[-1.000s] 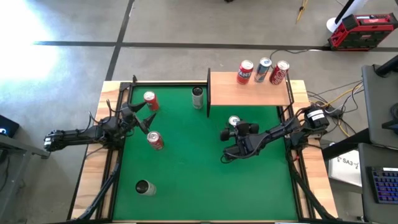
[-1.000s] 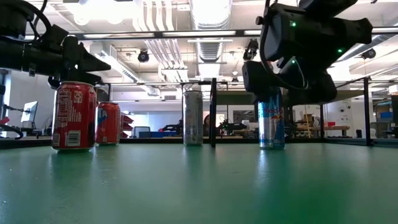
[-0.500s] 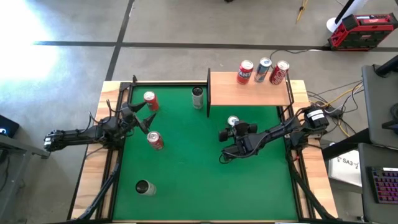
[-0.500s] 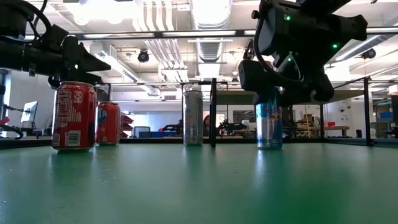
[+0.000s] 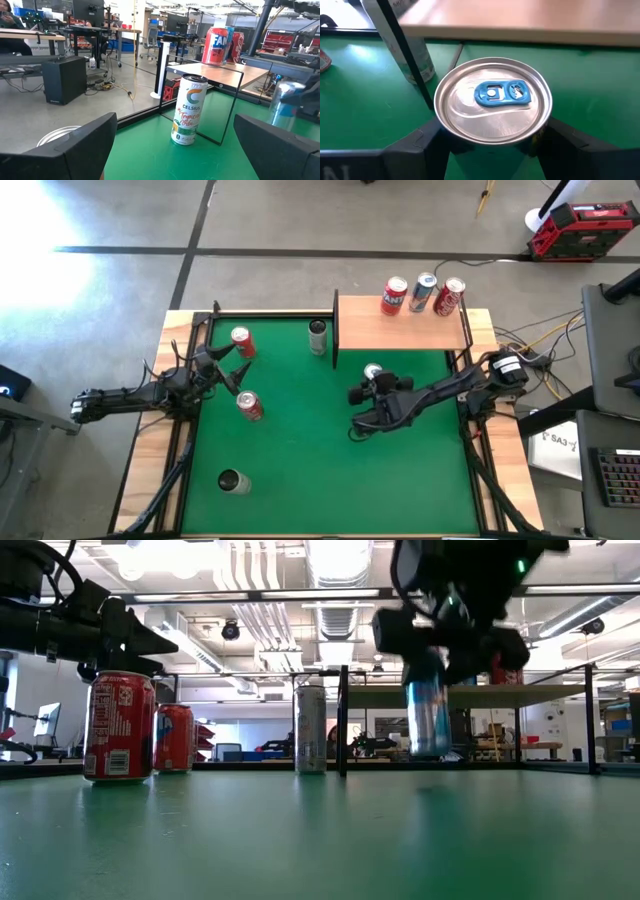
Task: Place canned beverage on shelf
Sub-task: Put the blue soda can on the shelf aligned with the other blue soda can
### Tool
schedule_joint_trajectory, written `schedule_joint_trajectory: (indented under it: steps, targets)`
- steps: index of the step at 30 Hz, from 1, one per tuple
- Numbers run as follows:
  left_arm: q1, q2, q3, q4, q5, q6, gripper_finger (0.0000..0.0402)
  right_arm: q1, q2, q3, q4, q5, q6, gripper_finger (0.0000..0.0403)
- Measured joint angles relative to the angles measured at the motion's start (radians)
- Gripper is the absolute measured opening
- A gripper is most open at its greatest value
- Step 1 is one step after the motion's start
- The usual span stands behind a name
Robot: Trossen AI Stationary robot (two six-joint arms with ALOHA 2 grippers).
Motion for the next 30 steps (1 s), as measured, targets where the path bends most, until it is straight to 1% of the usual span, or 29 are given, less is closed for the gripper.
schedule_joint_trajectory:
  steps: [3,8,10,12,15,19,25,30]
  targets:
    - [0.000,0.000,0.000,0.000,0.000,0.000,0.0386,0.000,0.000,0.111,-0.198,-0.045,0.081,0.0221]
    - [0.000,0.000,0.000,0.000,0.000,0.000,0.0386,0.008,0.000,0.265,-0.529,-0.050,0.313,0.0221]
    - [0.000,0.000,0.000,0.000,0.000,0.000,0.0386,0.009,0.000,0.309,-0.631,-0.051,0.401,0.0221]
    - [0.000,0.000,0.000,0.000,0.000,0.000,0.0386,0.004,-0.014,0.322,-0.626,-0.063,0.416,0.0221]
    - [0.000,0.001,0.000,0.001,0.000,0.000,0.0386,-0.029,-0.060,0.309,-0.637,-0.085,0.378,0.0221]
    - [0.000,0.004,0.000,-0.003,0.000,0.000,0.0386,-0.084,-0.116,0.290,-0.632,-0.068,0.338,0.0221]
    - [0.000,0.004,0.000,-0.003,0.000,0.000,0.0386,-0.213,-0.233,0.269,-0.633,-0.064,0.208,0.0221]
    - [0.000,0.004,0.000,-0.002,0.000,0.000,0.0386,-0.331,-0.320,0.225,-0.631,-0.063,0.138,0.0221]
